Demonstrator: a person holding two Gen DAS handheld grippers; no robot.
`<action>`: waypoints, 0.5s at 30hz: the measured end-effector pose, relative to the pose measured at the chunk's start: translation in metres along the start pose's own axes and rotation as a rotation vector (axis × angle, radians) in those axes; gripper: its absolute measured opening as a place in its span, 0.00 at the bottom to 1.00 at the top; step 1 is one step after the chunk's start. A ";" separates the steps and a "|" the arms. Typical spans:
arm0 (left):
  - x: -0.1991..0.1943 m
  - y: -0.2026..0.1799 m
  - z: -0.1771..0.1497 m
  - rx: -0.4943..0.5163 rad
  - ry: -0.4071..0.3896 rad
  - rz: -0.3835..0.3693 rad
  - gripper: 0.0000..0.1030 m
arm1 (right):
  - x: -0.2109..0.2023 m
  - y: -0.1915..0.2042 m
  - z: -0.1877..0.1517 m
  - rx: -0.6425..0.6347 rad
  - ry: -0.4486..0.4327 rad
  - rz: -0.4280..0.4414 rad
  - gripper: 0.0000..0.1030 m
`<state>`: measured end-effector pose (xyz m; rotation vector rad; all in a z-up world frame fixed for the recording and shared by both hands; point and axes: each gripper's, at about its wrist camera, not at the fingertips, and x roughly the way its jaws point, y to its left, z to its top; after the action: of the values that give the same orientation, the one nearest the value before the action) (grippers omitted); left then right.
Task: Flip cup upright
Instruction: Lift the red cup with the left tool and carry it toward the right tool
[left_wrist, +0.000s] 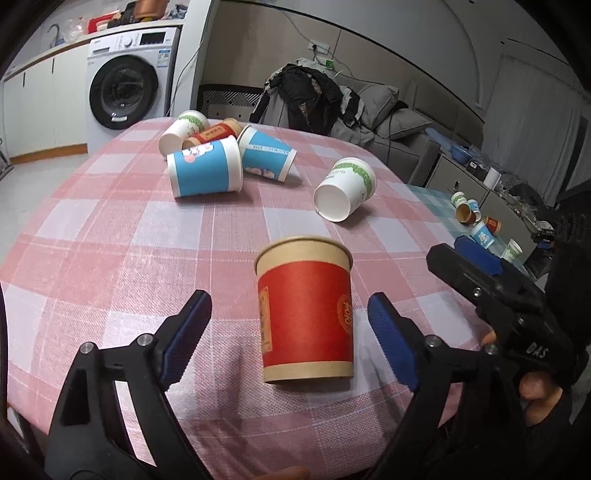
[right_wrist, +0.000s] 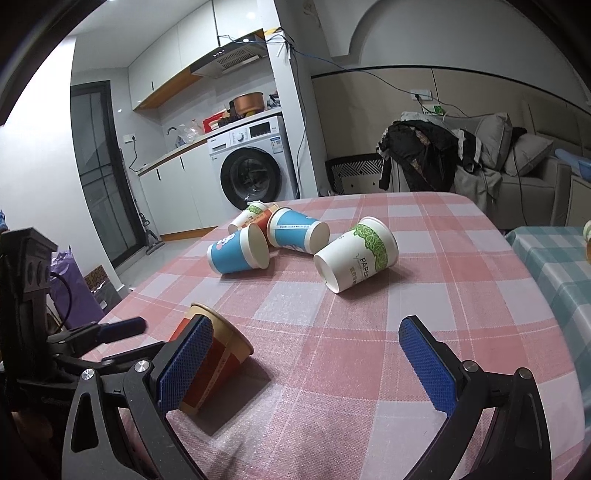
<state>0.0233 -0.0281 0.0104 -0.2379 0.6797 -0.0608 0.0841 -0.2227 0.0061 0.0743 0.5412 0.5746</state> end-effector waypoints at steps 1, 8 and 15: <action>-0.003 0.001 0.001 0.013 -0.012 0.006 0.89 | -0.001 0.000 0.000 0.000 0.002 -0.003 1.00; -0.019 0.012 0.005 0.074 -0.090 0.060 0.99 | 0.003 0.013 0.003 -0.016 0.041 0.022 1.00; -0.027 0.039 0.009 0.046 -0.120 0.078 0.99 | 0.018 0.030 0.005 -0.003 0.100 0.047 1.00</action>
<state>0.0069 0.0154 0.0241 -0.1692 0.5672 0.0121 0.0843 -0.1873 0.0088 0.0554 0.6374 0.6274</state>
